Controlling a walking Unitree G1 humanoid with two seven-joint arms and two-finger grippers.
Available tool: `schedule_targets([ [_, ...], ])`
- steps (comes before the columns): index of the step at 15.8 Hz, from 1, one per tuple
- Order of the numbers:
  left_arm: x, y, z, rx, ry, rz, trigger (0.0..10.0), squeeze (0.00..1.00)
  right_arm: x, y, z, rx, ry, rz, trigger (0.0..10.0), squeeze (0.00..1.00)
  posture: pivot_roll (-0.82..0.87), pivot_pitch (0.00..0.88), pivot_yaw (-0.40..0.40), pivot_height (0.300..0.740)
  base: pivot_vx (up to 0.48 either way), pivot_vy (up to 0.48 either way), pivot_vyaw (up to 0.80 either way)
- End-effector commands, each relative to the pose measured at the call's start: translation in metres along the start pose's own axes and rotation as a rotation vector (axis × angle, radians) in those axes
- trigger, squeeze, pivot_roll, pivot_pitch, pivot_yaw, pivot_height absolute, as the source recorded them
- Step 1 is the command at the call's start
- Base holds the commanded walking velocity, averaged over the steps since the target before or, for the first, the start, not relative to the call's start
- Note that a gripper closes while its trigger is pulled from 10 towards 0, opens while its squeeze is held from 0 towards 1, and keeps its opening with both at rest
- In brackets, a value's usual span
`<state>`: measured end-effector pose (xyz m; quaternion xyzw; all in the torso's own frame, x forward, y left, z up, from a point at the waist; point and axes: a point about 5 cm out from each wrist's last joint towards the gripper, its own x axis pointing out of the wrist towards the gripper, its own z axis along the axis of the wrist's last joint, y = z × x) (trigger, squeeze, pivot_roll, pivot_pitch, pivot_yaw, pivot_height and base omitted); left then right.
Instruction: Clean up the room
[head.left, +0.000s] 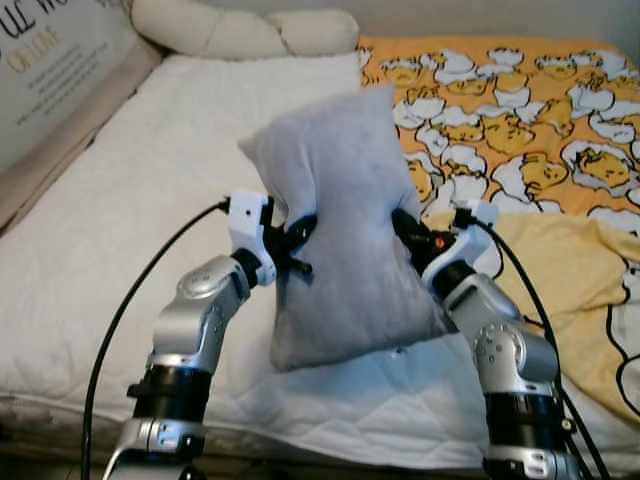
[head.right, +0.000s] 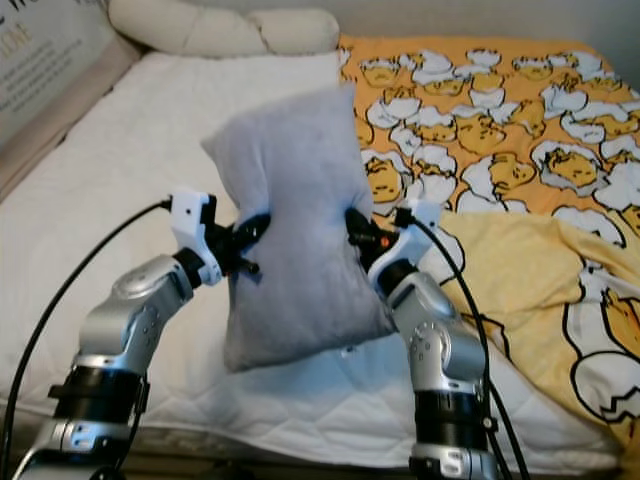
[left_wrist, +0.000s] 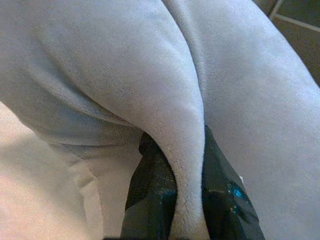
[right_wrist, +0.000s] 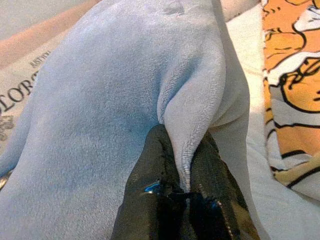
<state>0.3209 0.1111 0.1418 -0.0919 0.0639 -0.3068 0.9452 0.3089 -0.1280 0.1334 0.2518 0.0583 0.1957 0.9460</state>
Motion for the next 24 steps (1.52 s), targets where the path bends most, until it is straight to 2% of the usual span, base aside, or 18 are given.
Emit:
schedule_targets([
  [1, 0.004, -0.014, 0.007, 0.039, -0.007, 0.004, 0.0, 0.0, 0.0, 0.015, 0.001, -0.001, -0.012, 0.049, 10.0, 0.0, -0.1, 0.0, 0.057, 0.74, 0.0, 0.0, 0.0],
  [2, 0.003, -0.013, 0.009, 0.044, -0.009, 0.03, 0.0, 0.0, -0.001, 0.015, 0.001, 0.002, -0.017, 0.042, 10.0, 0.0, -0.1, 0.0, 0.058, 0.74, 0.0, 0.0, 0.0],
  [3, 0.002, -0.013, 0.012, 0.061, -0.021, 0.063, 9.6, 0.0, -0.003, 0.015, 0.0, 0.001, -0.024, 0.026, 10.0, 0.0, -0.09, 0.0, 0.062, 0.74, 0.0, 0.0, 0.0],
  [4, -0.002, -0.01, 0.012, 0.063, -0.01, 0.124, 10.0, 0.0, -0.009, 0.013, -0.006, 0.014, -0.017, -0.002, 10.0, 0.0, -0.1, 0.0, 0.071, 0.74, 0.0, 0.0, 0.0],
  [5, -0.004, -0.009, 0.01, 0.122, -0.002, 0.12, 10.0, 0.0, -0.011, 0.012, -0.007, 0.003, -0.022, -0.019, 10.0, 0.0, -0.1, 0.0, 0.074, 0.74, 0.0, 0.0, 0.0],
  [8, -0.006, -0.013, 0.006, 0.187, 0.001, 0.117, 10.0, 0.0, -0.015, 0.009, -0.01, 0.005, -0.019, -0.046, 10.0, 0.0, -0.1, 0.0, 0.064, 0.74, 0.0, 0.0, 0.0],
  [9, -0.007, -0.013, 0.002, 0.217, 0.042, 0.134, 10.0, 0.0, -0.019, 0.005, -0.012, 0.027, -0.007, -0.072, 10.0, 0.0, -0.1, 0.0, 0.069, 0.74, 0.0, 0.0, 0.0],
  [11, -0.006, -0.01, 0.003, 0.195, 0.041, 0.166, 10.0, 0.0, -0.02, 0.002, -0.012, 0.014, -0.011, -0.109, 10.0, 0.0, -0.1, 0.0, 0.084, 0.74, 0.0, 0.141, 0.0],
  [14, -0.007, -0.01, 0.002, 0.22, 0.055, 0.164, 10.0, 0.0, -0.022, 0.0, -0.012, -0.05, -0.023, -0.132, 10.0, 0.0, -0.11, 0.0, 0.089, 0.74, 0.0, 0.332, 0.0],
  [20, -0.015, 0.002, 0.002, 0.274, 0.084, 0.208, 10.0, 0.0, -0.017, 0.002, -0.016, -0.058, -0.002, -0.154, 10.0, 0.0, -0.07, 0.0, 0.057, 0.74, 0.0, 0.342, 0.0],
  [24, -0.018, 0.006, 0.001, 0.28, 0.096, 0.218, 10.0, 0.0, -0.015, 0.001, -0.016, -0.072, -0.002, -0.161, 10.0, 0.0, -0.07, 0.0, 0.068, 0.74, 0.0, 0.342, 0.0],
])
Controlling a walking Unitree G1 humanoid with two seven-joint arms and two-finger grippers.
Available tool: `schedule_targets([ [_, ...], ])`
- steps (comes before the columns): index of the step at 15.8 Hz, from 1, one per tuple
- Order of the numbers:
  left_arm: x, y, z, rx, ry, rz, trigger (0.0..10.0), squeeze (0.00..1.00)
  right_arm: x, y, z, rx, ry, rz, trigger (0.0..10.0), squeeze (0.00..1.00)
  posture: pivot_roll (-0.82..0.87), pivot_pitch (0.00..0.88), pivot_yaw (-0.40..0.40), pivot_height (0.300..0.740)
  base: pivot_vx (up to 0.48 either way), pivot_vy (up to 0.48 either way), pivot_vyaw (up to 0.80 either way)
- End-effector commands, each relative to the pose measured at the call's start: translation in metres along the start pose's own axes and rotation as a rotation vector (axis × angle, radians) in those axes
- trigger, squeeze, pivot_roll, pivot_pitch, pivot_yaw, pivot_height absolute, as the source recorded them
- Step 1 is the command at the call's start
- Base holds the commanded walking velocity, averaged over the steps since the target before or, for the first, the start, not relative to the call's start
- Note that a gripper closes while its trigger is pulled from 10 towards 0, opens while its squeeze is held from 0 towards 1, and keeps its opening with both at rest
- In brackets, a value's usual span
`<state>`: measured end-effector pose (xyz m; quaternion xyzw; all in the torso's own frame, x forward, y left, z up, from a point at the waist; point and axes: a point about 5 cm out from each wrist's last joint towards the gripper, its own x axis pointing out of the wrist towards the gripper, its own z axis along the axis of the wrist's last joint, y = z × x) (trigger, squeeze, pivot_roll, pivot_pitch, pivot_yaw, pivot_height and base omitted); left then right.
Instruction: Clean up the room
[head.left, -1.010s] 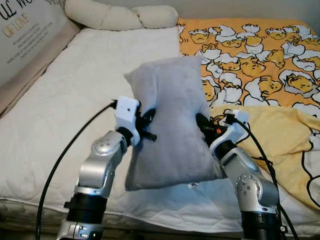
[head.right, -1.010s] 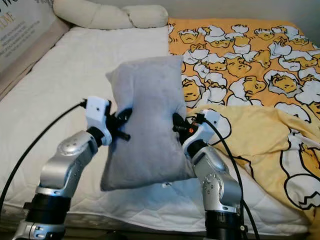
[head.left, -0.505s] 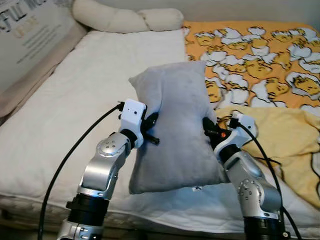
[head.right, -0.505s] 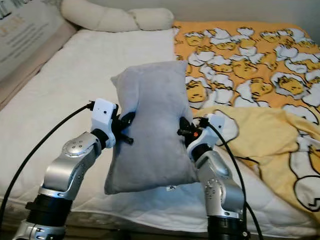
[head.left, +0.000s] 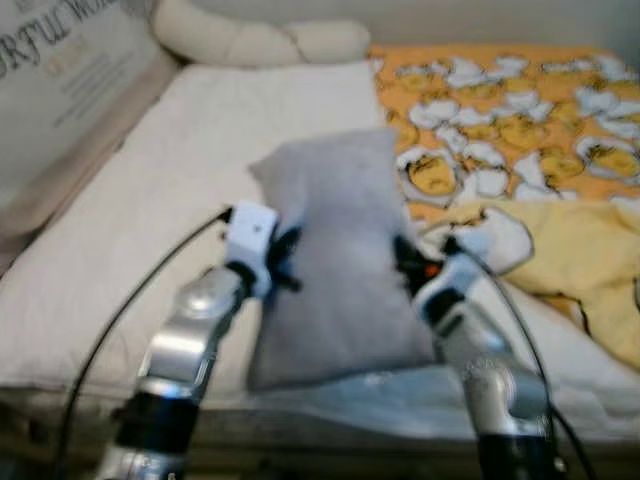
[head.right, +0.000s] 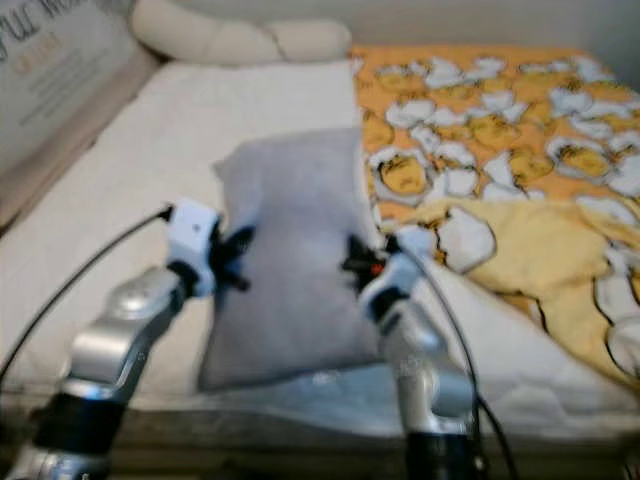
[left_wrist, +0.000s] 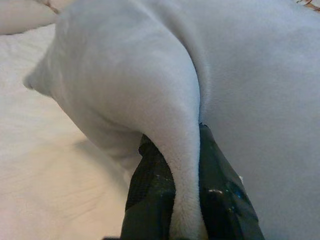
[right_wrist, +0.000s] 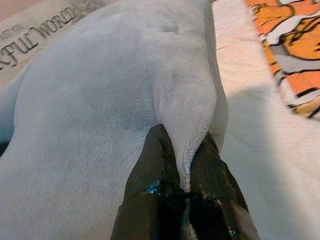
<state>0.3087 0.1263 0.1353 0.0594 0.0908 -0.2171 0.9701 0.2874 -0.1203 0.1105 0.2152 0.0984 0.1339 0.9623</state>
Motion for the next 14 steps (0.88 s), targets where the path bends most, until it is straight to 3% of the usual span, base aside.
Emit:
schedule_targets([
  [1, 0.001, 0.0, 0.009, 0.01, -0.026, 0.006, 10.0, 0.0, 0.001, -0.001, 0.013, -0.013, -0.064, -0.017, 10.0, 0.0, -0.08, 0.0, 0.083, 0.74, 0.0, 0.341, 0.0],
  [6, 0.004, -0.002, 0.003, 0.005, -0.009, 0.002, 10.0, 0.0, 0.005, 0.003, 0.015, -0.121, -0.069, -0.026, 10.0, 0.0, -0.09, 0.0, 0.066, 0.74, 0.0, 0.34, 0.0],
  [10, 0.001, -0.003, 0.0, 0.014, -0.001, 0.016, 10.0, 0.0, 0.001, -0.001, 0.01, -0.051, -0.053, 0.0, 10.0, 0.0, -0.07, 0.0, 0.049, 0.74, 0.0, 0.335, 0.0],
  [14, 0.001, -0.001, 0.002, 0.03, -0.001, 0.01, 10.0, 0.0, -0.001, 0.001, 0.004, -0.037, -0.048, -0.006, 10.0, 0.0, -0.07, 0.0, 0.056, 0.74, 0.0, 0.335, 0.0],
])
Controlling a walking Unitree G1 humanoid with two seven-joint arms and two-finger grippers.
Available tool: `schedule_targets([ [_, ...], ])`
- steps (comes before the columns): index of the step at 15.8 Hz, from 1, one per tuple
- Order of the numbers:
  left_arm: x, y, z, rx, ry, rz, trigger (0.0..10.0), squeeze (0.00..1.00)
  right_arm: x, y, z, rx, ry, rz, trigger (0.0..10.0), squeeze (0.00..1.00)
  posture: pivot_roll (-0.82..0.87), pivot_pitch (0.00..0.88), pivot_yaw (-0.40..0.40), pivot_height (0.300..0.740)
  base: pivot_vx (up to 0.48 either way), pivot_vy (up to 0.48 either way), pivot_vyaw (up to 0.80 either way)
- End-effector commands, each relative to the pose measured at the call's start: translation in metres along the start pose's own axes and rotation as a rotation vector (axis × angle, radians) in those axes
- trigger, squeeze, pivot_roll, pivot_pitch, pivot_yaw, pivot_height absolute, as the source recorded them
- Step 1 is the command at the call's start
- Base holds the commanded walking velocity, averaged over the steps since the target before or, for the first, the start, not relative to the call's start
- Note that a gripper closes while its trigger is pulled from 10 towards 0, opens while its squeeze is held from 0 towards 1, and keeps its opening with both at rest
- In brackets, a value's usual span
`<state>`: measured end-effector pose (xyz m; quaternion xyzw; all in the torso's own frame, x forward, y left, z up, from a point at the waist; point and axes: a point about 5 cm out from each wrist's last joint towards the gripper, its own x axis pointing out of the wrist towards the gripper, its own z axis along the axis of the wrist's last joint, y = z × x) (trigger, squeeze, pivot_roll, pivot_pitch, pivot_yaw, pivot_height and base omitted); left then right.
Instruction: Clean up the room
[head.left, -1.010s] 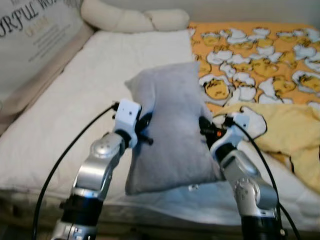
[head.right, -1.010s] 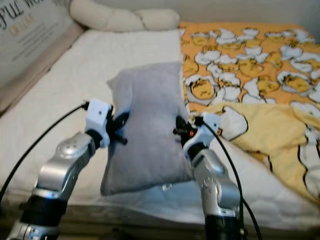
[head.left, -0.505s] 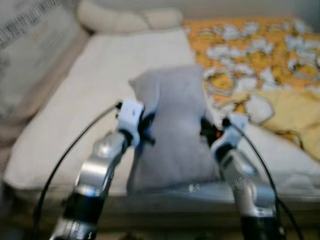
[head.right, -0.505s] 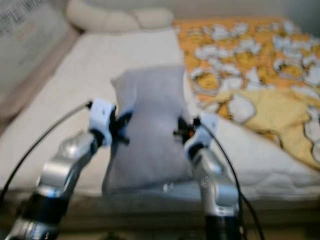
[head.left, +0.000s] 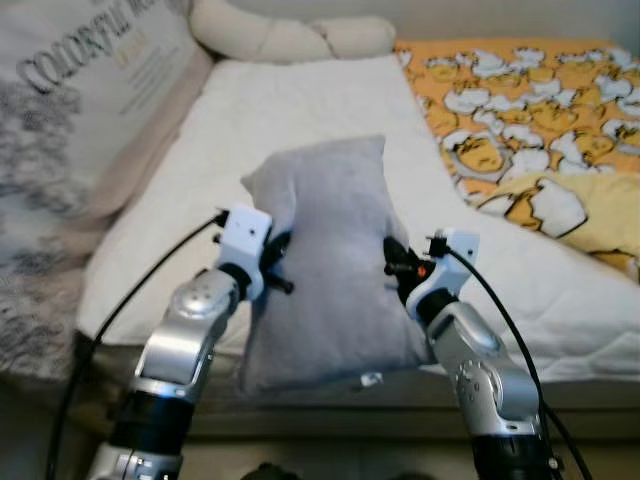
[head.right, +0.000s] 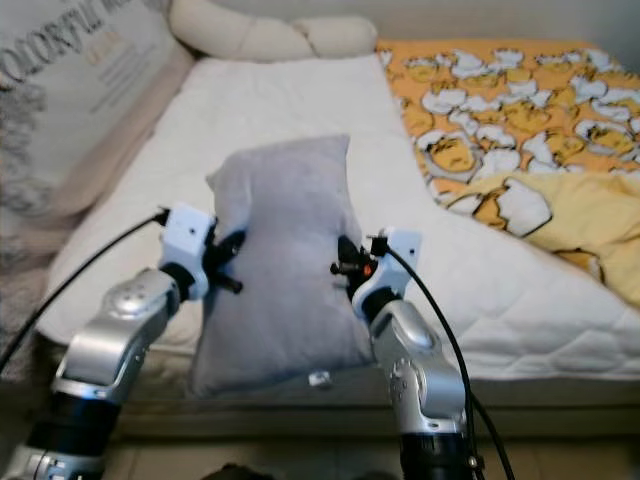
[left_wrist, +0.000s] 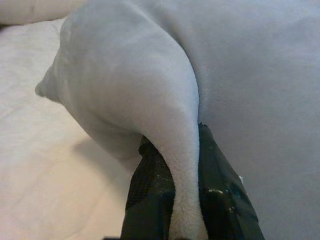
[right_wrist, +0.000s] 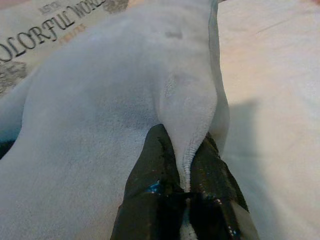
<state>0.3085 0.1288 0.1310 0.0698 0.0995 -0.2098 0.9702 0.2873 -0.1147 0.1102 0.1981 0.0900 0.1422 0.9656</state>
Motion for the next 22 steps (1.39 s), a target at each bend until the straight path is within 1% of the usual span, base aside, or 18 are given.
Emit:
schedule_targets([
  [1, 0.0011, -0.0018, 0.0078, 0.02, -0.024, -0.006, 10.0, 0.0, -0.0029, -0.0039, 0.0049, 0.007, -0.036, -0.025, 10.0, 0.0, -0.07, 0.0, 0.061, 0.74, 0.0, 0.341, 0.0],
  [6, 0.0024, -0.0002, 0.0112, 0.03, -0.026, -0.012, 10.0, 0.0, -0.0023, -0.004, 0.0055, 0.022, -0.039, -0.03, 10.0, 0.0, -0.07, 0.0, 0.073, 0.74, 0.0, 0.335, 0.0],
  [11, 0.0046, -0.0025, 0.0094, 0.023, -0.021, -0.023, 10.0, 0.0, -0.0021, -0.0049, 0.0056, 0.024, -0.036, -0.036, 10.0, 0.0, -0.09, 0.0, 0.085, 0.74, 0.0, 0.335, 0.0],
  [13, 0.0052, -0.0003, 0.0121, -0.012, -0.043, 0.003, 10.0, 0.0, -0.0023, -0.0068, 0.0058, 0.021, -0.03, -0.041, 10.0, 0.0, -0.09, 0.0, 0.082, 0.74, 0.0, 0.0, 0.0],
  [14, 0.0052, -0.0001, 0.0127, -0.008, -0.045, 0.003, 10.0, 0.0, -0.0025, -0.0073, 0.0057, 0.021, -0.028, -0.044, 10.0, 0.0, -0.09, 0.0, 0.08, 0.74, 0.0, 0.0, 0.0],
  [15, 0.0054, 0.0003, 0.0114, 0.003, -0.027, 0.012, 10.0, 0.0, -0.0025, -0.0076, 0.0056, 0.021, -0.025, -0.045, 10.0, 0.0, -0.09, 0.0, 0.078, 0.74, 0.0, 0.0, 0.0],
  [18, 0.0054, 0.0004, 0.0141, -0.002, -0.065, 0.016, 10.0, 0.0, -0.0016, -0.0059, 0.0051, 0.011, -0.015, -0.032, 10.0, 0.0, -0.09, 0.0, 0.073, 0.74, 0.0, 0.0, 0.0],
  [22, 0.0058, 0.0037, 0.0174, -0.01, -0.077, 0.018, 10.0, 0.0, 0.0001, -0.0065, 0.0044, 0.0, 0.0, -0.031, 10.0, 0.0, -0.08, 0.0, 0.071, 0.74, 0.294, 0.0, 0.0],
])
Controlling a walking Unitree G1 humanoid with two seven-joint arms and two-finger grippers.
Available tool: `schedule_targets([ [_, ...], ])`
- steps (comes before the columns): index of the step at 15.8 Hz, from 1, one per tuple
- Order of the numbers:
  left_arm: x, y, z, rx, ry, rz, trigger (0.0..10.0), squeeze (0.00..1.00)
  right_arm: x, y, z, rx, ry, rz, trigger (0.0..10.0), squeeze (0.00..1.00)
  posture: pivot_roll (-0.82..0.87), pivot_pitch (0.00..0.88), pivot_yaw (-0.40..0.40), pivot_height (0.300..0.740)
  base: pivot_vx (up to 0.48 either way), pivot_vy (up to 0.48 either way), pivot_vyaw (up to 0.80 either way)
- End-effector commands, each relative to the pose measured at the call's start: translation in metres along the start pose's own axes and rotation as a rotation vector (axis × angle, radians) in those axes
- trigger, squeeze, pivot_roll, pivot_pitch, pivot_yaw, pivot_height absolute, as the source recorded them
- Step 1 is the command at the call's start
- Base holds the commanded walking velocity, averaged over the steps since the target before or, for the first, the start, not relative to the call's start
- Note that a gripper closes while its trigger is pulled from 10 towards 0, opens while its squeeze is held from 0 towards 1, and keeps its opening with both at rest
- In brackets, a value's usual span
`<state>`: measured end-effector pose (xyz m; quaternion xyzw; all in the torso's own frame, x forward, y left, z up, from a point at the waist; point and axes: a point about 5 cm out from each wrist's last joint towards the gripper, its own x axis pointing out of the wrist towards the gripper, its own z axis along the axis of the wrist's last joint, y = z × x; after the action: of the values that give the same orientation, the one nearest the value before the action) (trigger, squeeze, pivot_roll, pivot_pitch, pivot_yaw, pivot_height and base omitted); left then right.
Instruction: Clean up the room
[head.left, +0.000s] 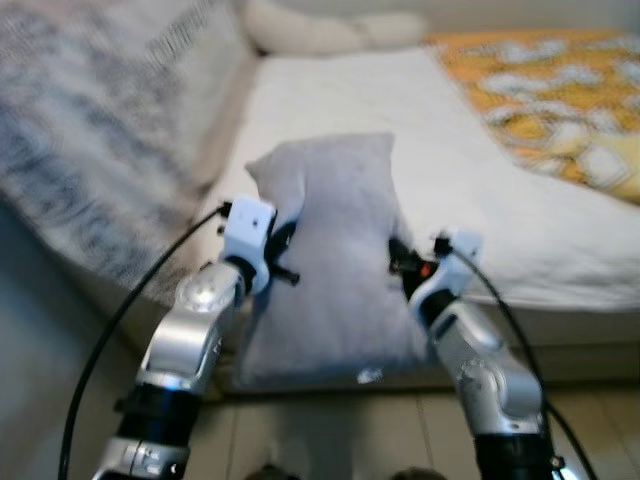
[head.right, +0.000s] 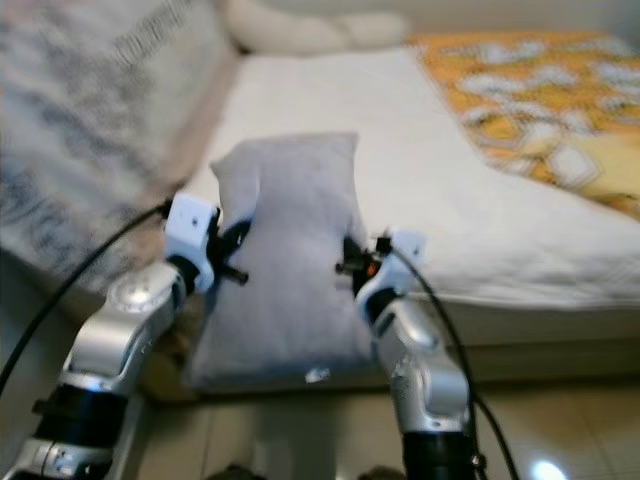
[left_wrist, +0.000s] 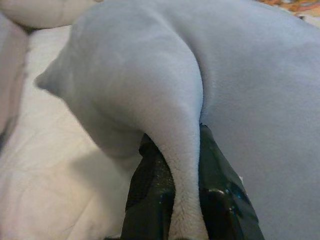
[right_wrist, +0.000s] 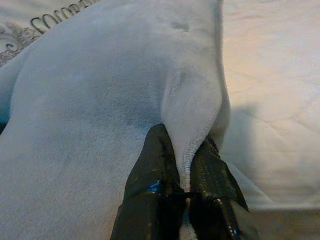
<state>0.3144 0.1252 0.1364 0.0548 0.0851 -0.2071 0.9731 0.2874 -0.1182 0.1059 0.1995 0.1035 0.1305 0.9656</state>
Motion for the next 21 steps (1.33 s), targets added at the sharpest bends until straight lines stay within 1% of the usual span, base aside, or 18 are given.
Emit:
schedule_targets([
  [1, 0.001, 0.005, 0.011, 0.014, -0.046, 0.014, 10.0, 0.0, 0.002, 0.001, 0.006, -0.019, -0.015, 0.009, 10.0, 0.0, -0.08, 0.0, 0.07, 0.74, 0.341, 0.0, 0.0],
  [4, 0.001, 0.005, 0.011, 0.02, -0.046, 0.012, 10.0, 0.0, 0.003, 0.001, 0.006, -0.015, -0.011, 0.009, 10.0, 0.0, -0.08, 0.0, 0.07, 0.74, 0.334, 0.0, 0.0],
  [7, 0.001, 0.006, 0.011, 0.019, -0.045, 0.012, 10.0, 0.0, 0.005, 0.003, 0.005, -0.039, 0.007, 0.029, 10.0, 0.0, -0.08, 0.0, 0.068, 0.74, 0.369, 0.0, 0.0],
  [11, 0.001, 0.009, 0.011, 0.022, -0.044, 0.021, 10.0, 0.0, 0.007, 0.004, 0.003, -0.047, 0.021, 0.04, 10.0, 0.0, -0.07, 0.0, 0.063, 0.74, 0.392, 0.0, 0.8],
  [15, 0.001, 0.012, 0.01, 0.042, -0.035, 0.03, 10.0, 0.0, 0.009, 0.004, 0.001, -0.08, 0.05, 0.044, 10.0, 0.0, -0.08, 0.0, 0.067, 0.74, 0.382, 0.0, 0.0],
  [21, 0.006, 0.015, 0.012, 0.061, -0.035, 0.018, 10.0, 0.0, 0.006, 0.005, -0.004, -0.079, 0.065, 0.048, 10.0, 0.0, -0.09, 0.0, 0.081, 0.74, 0.359, 0.0, 0.0],
])
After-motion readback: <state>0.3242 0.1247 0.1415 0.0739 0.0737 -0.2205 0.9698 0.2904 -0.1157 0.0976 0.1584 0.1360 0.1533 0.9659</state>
